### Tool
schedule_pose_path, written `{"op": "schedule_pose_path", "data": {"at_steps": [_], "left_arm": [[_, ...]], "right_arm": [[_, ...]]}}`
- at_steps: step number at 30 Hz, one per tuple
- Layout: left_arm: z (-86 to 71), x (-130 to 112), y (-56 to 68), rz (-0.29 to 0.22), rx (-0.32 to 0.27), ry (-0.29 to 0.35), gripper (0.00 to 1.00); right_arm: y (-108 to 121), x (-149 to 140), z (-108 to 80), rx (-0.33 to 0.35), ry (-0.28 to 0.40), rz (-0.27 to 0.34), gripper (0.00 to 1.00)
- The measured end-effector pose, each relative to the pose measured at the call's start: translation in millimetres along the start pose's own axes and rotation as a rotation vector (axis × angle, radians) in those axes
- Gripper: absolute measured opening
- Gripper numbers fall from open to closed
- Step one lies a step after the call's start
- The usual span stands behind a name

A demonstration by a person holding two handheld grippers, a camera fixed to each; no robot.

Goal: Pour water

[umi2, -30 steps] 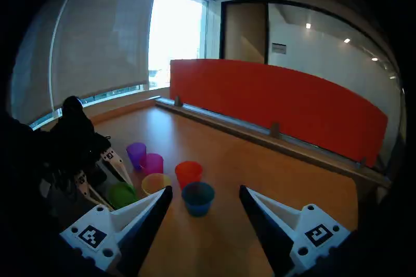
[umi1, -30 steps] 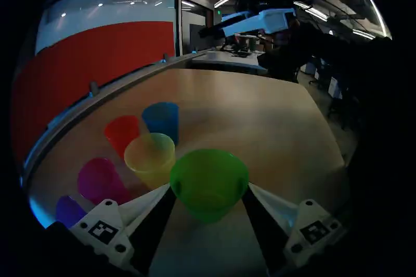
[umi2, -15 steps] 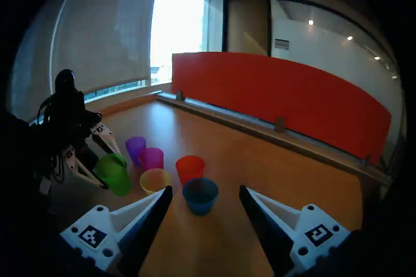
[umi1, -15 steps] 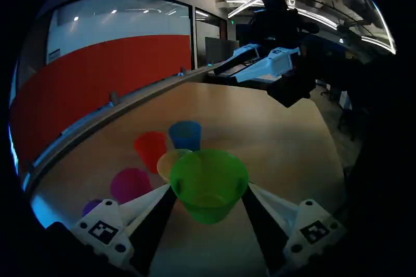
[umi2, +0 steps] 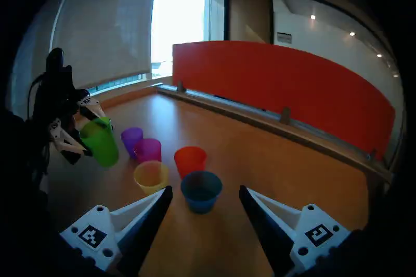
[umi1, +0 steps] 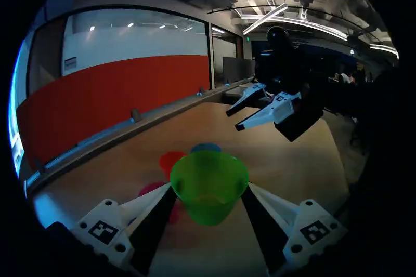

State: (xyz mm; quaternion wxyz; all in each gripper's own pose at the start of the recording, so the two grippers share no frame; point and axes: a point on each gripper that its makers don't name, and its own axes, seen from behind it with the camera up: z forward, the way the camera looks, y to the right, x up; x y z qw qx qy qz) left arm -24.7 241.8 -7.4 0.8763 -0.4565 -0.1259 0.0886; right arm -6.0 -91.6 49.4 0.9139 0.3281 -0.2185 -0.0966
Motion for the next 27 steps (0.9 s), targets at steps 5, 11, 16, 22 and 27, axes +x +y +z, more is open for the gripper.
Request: {"op": "schedule_pose_path", "data": {"at_steps": [5,11,16,22,27], "left_arm": [[-10.6,13.2,-7.9,-0.020,0.022,0.043,0.85],[-22.5,28.0,-14.7,-0.039,0.049,0.093,0.85],[-28.3,30.8,-20.9,-0.052,0.072,0.112,0.85],[-33.6,35.8,-26.3,-0.060,0.092,0.140,0.85],[-38.0,43.6,-30.7,-0.066,0.114,0.180,0.85]], "right_arm": [[0.6,-8.0,10.5,0.005,-0.014,0.004,1.00],[-1.6,-16.7,22.9,0.015,-0.033,0.000,1.00],[-4.0,-25.3,31.3,0.024,-0.053,-0.007,1.00],[-5.7,-33.8,39.7,0.032,-0.077,-0.015,1.00],[-6.1,-39.7,47.3,0.039,-0.096,-0.019,1.00]]}}
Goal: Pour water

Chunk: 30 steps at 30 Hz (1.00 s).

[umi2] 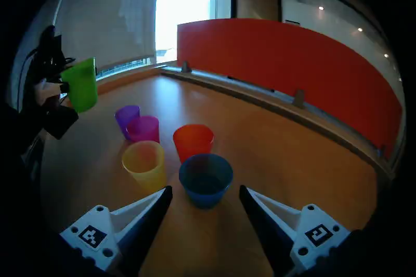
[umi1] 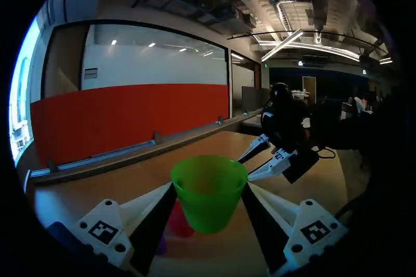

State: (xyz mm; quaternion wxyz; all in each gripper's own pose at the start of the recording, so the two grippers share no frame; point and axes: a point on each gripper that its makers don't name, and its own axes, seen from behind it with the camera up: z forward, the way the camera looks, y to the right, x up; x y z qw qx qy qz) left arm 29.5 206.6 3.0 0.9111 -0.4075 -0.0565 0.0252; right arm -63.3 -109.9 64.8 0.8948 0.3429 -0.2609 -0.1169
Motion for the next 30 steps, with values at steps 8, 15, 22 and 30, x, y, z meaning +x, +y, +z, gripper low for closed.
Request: {"op": "schedule_pose_path", "data": {"at_steps": [8,15,22,30], "left_arm": [[-5.4,6.2,-7.8,-0.022,0.025,0.035,0.86],[-10.0,4.6,-13.9,-0.022,0.041,0.033,0.86],[-13.3,1.7,-15.7,-0.012,0.048,0.024,0.86],[-16.9,-0.4,-16.7,-0.007,0.053,0.018,0.86]], "right_arm": [[-0.1,-8.2,14.3,0.006,-0.034,-0.017,1.00],[-0.7,-10.1,27.1,0.010,-0.049,-0.018,1.00],[3.4,-9.3,39.7,0.001,-0.056,-0.027,1.00],[3.6,-6.8,51.1,0.004,-0.050,-0.025,1.00]]}}
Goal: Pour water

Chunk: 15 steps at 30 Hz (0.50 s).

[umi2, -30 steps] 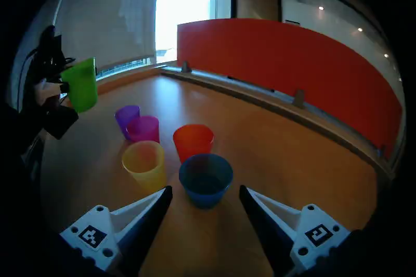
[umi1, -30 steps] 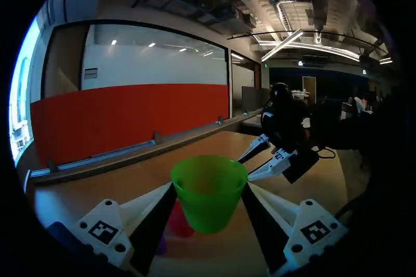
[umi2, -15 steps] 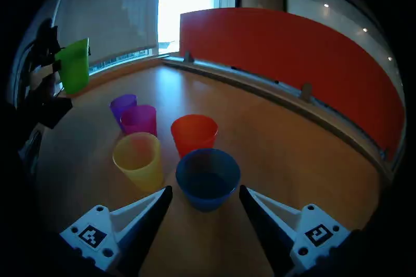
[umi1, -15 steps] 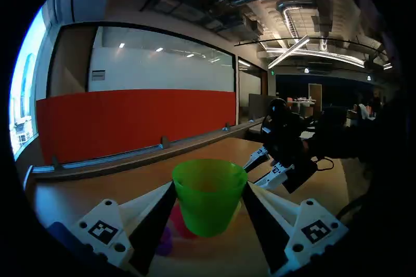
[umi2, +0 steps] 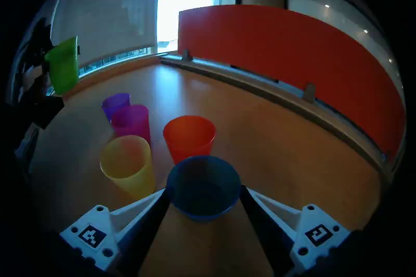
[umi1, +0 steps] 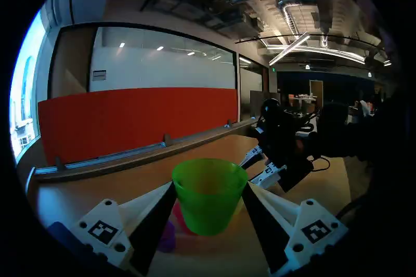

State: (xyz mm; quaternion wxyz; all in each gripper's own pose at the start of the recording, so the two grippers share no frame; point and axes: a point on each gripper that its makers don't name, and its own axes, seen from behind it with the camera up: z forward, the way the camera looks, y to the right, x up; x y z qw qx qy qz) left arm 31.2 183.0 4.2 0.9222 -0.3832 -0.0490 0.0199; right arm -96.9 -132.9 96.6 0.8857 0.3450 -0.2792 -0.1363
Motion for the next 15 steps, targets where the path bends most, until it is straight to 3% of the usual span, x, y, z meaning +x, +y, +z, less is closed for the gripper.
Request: {"op": "schedule_pose_path", "data": {"at_steps": [15], "left_arm": [[-5.3,-7.8,-5.5,0.006,0.018,-0.019,0.86]], "right_arm": [[-2.8,-0.6,9.2,0.006,0.017,0.010,0.91]]}}
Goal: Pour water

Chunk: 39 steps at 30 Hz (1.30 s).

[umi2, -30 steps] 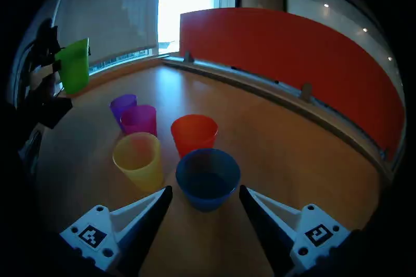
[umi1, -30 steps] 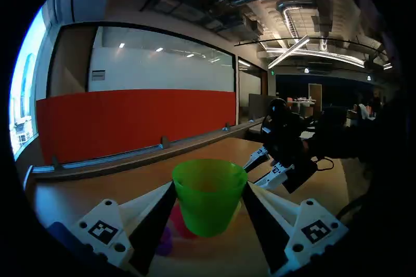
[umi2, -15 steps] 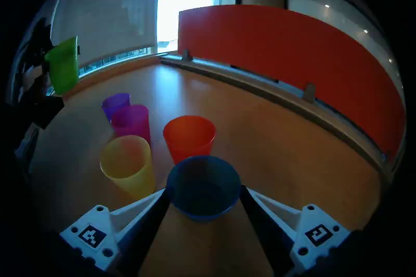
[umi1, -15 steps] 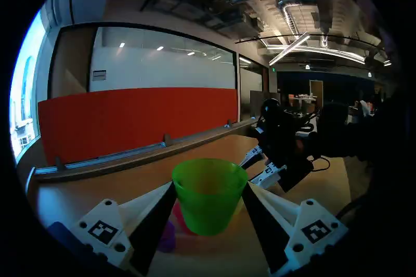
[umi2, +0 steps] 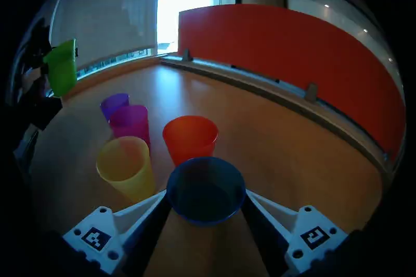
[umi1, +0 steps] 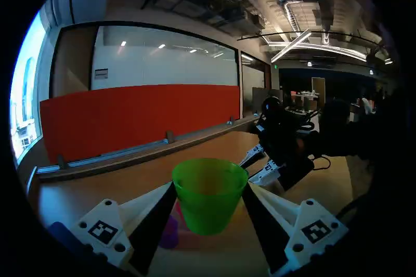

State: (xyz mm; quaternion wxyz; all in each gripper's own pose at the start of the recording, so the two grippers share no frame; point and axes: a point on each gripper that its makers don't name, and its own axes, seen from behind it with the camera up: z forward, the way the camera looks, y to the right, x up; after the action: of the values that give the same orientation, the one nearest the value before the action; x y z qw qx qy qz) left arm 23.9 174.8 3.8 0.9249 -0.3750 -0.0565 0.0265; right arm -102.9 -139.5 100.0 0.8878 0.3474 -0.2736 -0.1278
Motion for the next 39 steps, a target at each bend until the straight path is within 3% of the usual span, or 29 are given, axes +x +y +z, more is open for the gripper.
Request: {"op": "schedule_pose_path", "data": {"at_steps": [6,25,39], "left_arm": [[-1.2,-2.1,-0.6,-0.002,0.000,-0.001,0.86],[-4.5,-7.1,2.7,-0.003,-0.001,0.001,0.86],[-5.9,-6.4,1.3,-0.023,0.006,0.026,0.86]], "right_arm": [[-1.4,12.2,-9.5,0.007,0.047,0.015,0.91],[-22.4,87.7,-69.1,0.008,0.218,-0.015,0.90],[-36.8,132.6,-97.1,0.013,0.343,-0.036,0.90]]}}
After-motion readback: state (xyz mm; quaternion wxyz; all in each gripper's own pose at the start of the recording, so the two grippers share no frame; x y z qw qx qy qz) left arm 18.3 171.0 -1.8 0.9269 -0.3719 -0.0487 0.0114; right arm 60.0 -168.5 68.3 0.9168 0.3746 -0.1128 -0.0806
